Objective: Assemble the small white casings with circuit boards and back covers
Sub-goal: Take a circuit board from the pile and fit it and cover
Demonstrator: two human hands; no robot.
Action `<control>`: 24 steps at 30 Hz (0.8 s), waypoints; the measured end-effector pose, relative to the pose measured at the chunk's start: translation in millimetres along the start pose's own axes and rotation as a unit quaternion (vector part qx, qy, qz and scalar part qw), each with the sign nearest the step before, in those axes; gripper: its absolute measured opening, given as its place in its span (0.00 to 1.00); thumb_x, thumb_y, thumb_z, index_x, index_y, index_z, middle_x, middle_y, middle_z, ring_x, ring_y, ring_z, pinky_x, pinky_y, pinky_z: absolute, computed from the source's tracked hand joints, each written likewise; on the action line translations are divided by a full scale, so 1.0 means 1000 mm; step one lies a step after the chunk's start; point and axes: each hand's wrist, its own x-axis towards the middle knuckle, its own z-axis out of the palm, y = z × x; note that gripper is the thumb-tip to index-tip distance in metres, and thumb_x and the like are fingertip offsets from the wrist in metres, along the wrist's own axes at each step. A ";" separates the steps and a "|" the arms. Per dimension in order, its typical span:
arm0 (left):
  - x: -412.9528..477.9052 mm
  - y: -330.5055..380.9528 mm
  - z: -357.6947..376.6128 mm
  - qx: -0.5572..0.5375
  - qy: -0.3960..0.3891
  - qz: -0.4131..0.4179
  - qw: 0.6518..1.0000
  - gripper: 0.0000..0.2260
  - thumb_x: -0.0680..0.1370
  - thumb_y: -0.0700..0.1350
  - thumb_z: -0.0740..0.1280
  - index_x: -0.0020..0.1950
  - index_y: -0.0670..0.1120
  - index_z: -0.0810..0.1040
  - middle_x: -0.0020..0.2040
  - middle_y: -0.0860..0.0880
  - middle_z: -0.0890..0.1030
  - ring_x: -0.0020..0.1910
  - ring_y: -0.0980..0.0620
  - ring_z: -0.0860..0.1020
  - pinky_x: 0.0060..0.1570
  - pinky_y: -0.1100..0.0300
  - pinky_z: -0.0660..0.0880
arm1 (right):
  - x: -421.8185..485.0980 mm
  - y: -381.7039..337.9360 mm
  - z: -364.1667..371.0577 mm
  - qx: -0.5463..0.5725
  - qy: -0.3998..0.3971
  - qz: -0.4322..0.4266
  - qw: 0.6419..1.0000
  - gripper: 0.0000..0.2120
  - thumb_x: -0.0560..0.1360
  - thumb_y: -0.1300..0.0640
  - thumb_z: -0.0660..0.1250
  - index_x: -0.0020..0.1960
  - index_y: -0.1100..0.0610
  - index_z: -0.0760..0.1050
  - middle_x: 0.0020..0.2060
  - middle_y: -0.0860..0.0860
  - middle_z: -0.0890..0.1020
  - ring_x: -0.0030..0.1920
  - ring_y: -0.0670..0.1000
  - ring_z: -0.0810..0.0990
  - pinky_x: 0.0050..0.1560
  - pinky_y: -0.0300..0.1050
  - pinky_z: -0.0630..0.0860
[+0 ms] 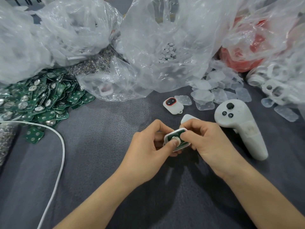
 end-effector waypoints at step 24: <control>0.005 0.005 0.000 -0.130 0.066 -0.023 0.989 0.03 0.77 0.33 0.65 0.47 0.38 0.72 0.46 0.40 0.80 0.42 0.48 0.84 0.40 0.60 0.80 | -0.001 0.002 0.000 0.060 -0.003 -0.015 0.998 0.02 0.71 0.63 0.70 0.42 0.58 0.82 0.30 0.51 0.81 0.30 0.44 0.75 0.31 0.36 0.71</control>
